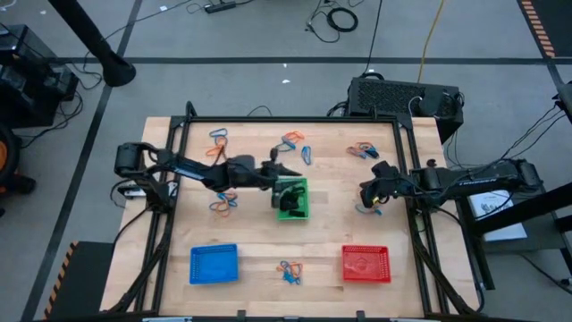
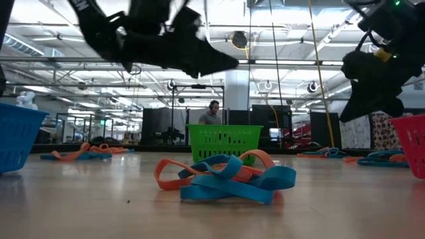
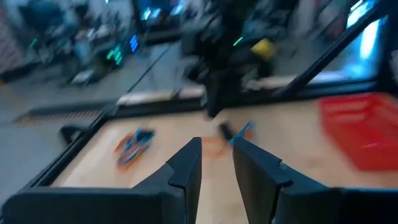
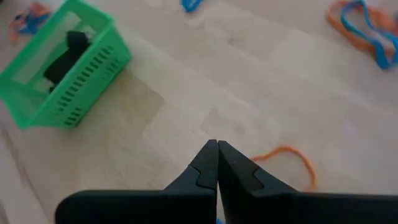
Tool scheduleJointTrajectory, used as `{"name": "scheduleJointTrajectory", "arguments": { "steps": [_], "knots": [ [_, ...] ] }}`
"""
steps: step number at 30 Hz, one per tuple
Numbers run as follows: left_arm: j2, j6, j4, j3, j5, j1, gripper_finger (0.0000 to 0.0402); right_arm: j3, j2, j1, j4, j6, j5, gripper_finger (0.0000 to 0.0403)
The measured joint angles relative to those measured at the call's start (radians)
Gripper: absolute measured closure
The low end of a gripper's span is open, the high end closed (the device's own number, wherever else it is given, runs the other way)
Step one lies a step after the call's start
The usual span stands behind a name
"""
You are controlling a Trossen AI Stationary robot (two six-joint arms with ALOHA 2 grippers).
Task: Sort rubber bands into baskets
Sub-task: Put the black rubber band into the green bin
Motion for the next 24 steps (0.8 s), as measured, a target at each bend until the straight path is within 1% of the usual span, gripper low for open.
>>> {"name": "scheduleJointTrajectory", "arguments": {
  "steps": [2,4,8,11,14,19,22,24],
  "knots": [
    [-0.002,0.0,0.049,-0.037,0.019,-0.001,0.0302,0.0,0.0,-0.028,-0.043,0.07,-0.069,0.0402],
    [0.0,0.001,0.049,-0.057,0.024,-0.003,0.0302,0.0,0.001,-0.065,-0.067,0.123,-0.122,0.0402],
    [0.0,0.025,0.048,-0.066,0.032,-0.005,0.0302,0.0,0.009,-0.15,-0.079,0.131,-0.202,0.0402],
    [0.0,0.026,0.08,-0.066,0.044,-0.006,0.0302,0.0,0.024,-0.21,-0.079,0.12,-0.258,0.04],
    [-0.001,0.03,0.096,-0.066,0.075,-0.013,0.0302,0.005,0.042,-0.268,-0.07,0.082,-0.269,0.0385],
    [0.0,0.029,0.096,-0.066,0.086,-0.011,0.0302,0.056,0.092,-0.361,-0.077,-0.052,-0.276,0.0339],
    [0.0,0.03,0.095,-0.066,0.087,-0.012,0.0302,0.099,0.128,-0.376,-0.14,-0.175,-0.329,0.031],
    [0.0,0.03,0.093,-0.066,0.09,-0.012,0.0302,0.132,0.151,-0.376,-0.209,-0.244,-0.338,0.0296]
  ]
}}
